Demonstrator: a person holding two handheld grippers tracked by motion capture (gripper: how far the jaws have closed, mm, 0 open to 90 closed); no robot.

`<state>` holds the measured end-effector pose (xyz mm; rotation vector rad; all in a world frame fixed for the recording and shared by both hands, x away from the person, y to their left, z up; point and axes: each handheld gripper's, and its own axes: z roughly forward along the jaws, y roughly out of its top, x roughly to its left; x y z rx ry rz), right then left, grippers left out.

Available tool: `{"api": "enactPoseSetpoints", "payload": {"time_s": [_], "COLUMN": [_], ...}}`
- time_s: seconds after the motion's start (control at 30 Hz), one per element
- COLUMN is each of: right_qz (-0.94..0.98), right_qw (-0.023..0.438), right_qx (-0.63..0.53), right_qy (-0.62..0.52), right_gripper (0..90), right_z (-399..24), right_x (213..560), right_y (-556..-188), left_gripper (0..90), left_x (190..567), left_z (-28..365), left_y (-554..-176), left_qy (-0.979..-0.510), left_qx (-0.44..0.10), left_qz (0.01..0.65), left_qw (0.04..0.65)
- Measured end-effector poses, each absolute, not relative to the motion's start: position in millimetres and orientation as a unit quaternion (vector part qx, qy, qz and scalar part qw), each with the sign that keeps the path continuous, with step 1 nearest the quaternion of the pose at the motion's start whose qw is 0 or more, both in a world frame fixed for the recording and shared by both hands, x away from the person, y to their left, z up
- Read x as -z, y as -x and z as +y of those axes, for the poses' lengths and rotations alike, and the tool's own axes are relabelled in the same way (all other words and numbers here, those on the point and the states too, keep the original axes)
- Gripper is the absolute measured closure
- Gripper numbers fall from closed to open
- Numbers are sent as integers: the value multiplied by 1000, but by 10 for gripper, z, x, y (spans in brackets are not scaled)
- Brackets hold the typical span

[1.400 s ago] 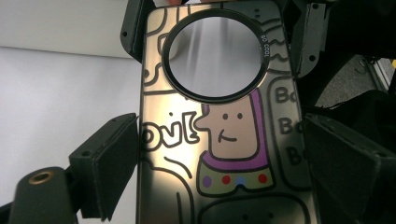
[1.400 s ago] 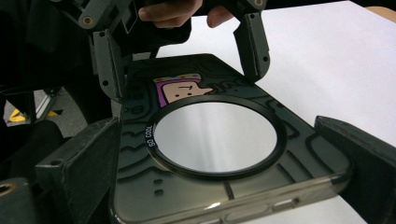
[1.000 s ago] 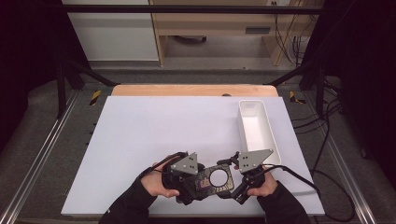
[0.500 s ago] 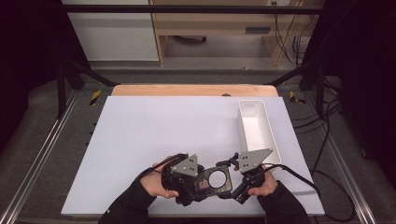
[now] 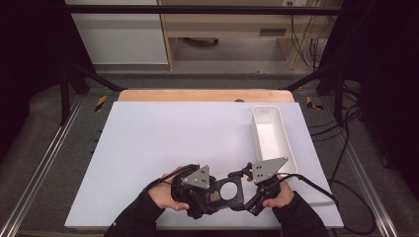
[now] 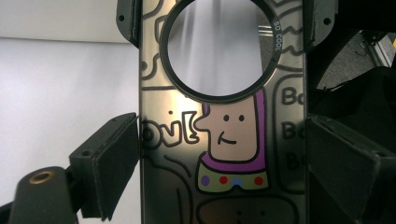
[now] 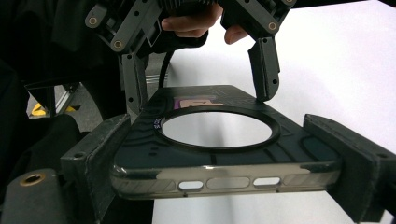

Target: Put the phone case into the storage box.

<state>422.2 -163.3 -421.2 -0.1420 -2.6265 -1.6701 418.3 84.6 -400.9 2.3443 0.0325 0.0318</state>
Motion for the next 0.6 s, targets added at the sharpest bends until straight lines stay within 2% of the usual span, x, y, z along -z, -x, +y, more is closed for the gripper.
{"api": "enactPoseSetpoints", "payload": {"time_s": [0.37,0.47,0.6], "right_qz": [-843,-845,-844], "right_qw": [10,5,6], "right_qx": [535,532,533], "right_qy": [48,53,55], "right_gripper": [121,124,124], "right_z": [-1639,-1644,-1643], "right_x": [4205,4204,4200], "right_y": [-4219,-4220,-4222], "left_gripper": [116,157,123], "left_x": [4016,4005,3983], "left_z": [850,865,894], "left_y": [-4182,-4178,-4179], "left_qy": [-921,-918,-912], "left_qx": [-22,-23,-29], "left_qz": [15,17,23], "left_qw": [389,396,409]}}
